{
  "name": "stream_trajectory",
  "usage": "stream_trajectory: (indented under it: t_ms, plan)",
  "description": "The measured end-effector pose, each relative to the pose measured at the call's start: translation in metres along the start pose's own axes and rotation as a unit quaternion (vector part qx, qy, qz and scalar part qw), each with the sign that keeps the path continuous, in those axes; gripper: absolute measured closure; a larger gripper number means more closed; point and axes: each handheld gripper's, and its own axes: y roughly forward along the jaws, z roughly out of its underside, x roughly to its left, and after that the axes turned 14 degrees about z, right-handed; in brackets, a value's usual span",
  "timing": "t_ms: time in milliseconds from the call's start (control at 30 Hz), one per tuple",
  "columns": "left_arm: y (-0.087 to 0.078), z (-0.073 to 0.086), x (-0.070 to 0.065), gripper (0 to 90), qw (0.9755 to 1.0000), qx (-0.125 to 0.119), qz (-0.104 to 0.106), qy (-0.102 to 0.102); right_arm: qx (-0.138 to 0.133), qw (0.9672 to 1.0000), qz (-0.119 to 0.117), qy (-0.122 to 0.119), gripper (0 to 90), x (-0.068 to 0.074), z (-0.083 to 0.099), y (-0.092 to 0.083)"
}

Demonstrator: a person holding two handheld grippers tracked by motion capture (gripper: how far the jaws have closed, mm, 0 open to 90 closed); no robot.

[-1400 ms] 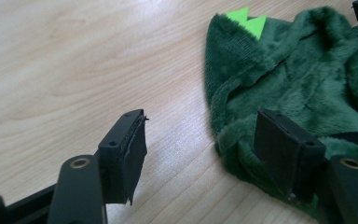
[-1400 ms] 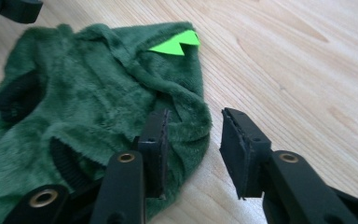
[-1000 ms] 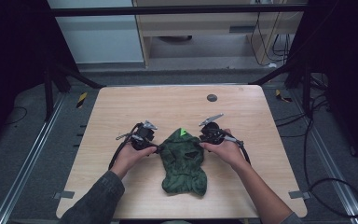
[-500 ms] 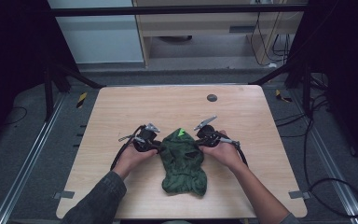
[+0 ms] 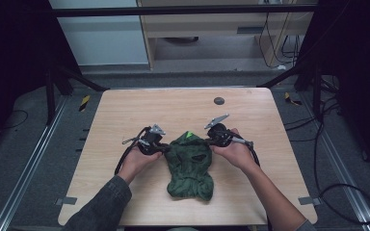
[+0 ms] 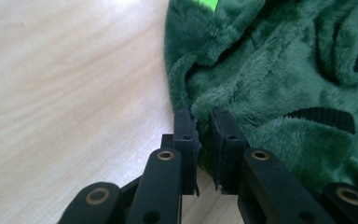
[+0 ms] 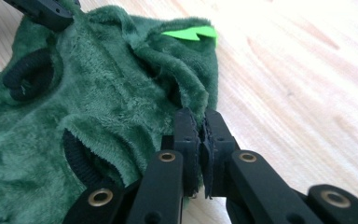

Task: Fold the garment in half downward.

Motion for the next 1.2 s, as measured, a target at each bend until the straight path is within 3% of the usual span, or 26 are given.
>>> stream_trajectory:
  t_ms: [533,1200]
  plan:
    - [-0.022,-0.019,-0.010,81.4,0.9994,-0.021,-0.013,0.026,-0.033,0.9990,0.027,-0.016,86.0,-0.002,-0.014,-0.031]
    - [-0.031,-0.025,-0.010,81.3,0.9989,-0.031,-0.019,0.030,-0.046,0.9981,0.035,-0.020,86.0,-0.006,-0.026,-0.039]
